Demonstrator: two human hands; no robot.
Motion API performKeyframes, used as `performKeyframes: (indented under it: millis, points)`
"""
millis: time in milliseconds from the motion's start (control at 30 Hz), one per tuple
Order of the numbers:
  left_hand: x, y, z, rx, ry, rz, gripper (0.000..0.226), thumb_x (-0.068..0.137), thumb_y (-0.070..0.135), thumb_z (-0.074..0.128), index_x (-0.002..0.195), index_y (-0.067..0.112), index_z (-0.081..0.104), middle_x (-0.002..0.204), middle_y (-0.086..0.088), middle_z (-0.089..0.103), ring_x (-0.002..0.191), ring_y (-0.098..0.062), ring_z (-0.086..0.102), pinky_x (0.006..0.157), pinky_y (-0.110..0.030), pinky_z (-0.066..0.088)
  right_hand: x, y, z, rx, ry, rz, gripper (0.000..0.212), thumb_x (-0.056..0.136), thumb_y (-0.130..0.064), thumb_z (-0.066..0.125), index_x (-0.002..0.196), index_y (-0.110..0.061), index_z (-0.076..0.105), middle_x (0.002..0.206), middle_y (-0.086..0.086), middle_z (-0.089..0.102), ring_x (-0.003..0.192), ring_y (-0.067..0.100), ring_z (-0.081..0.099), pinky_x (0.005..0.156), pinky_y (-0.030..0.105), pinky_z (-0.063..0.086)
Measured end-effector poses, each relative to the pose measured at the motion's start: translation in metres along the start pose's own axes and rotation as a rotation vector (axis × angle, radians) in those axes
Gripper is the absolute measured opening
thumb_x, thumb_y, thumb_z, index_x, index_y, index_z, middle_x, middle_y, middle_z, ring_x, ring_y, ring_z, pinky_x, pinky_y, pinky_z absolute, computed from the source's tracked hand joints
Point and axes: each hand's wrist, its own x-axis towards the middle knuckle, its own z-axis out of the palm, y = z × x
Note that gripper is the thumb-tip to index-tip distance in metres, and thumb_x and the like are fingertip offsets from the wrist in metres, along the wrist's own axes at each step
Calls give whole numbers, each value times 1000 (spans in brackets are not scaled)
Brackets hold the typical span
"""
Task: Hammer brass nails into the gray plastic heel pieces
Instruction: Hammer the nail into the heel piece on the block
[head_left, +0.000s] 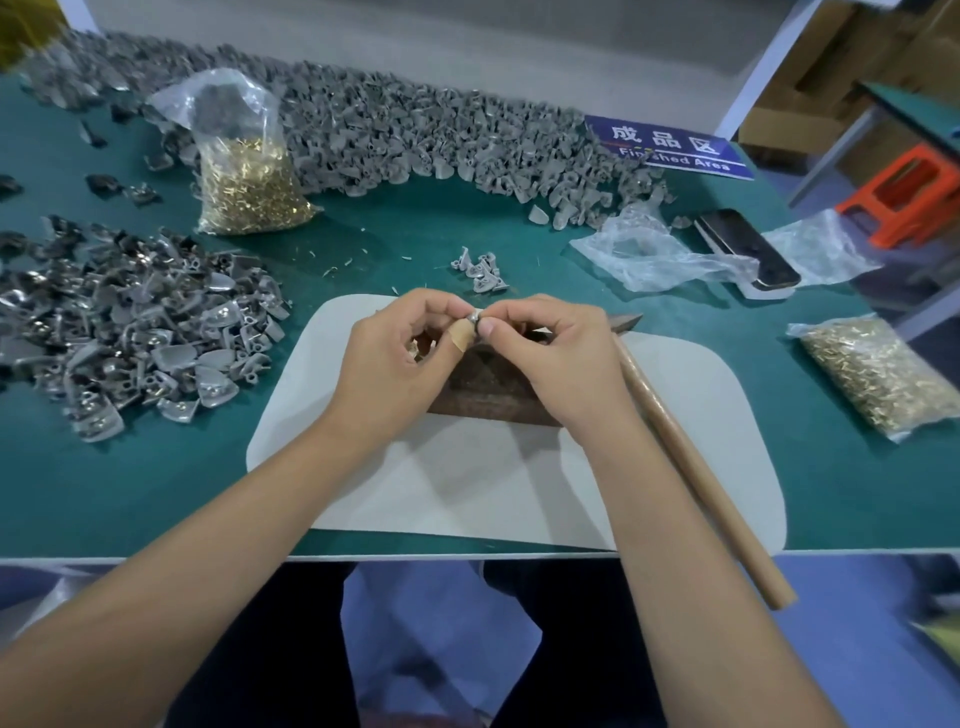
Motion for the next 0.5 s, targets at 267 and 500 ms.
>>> performKeyframes:
  millis: [267,500]
  points:
    - [0,0,3,-33,-27,-14,13,94,20,69,102,29,66,99,0,76,94,-19,73,91,-50,57,-3,0,0,-28,-2,-9,5,90,-8,75,88,-8,80,85,-2,75,78,7,63,76,22,50]
    - [2,-2,2,-52,-43,-40,12,94,20,72,102,28,68,100,4,77,95,-16,74,91,-44,58,-2,3,-1,5,8,-22,7,91,-7,73,91,-8,80,84,1,76,77,5,64,77,22,51]
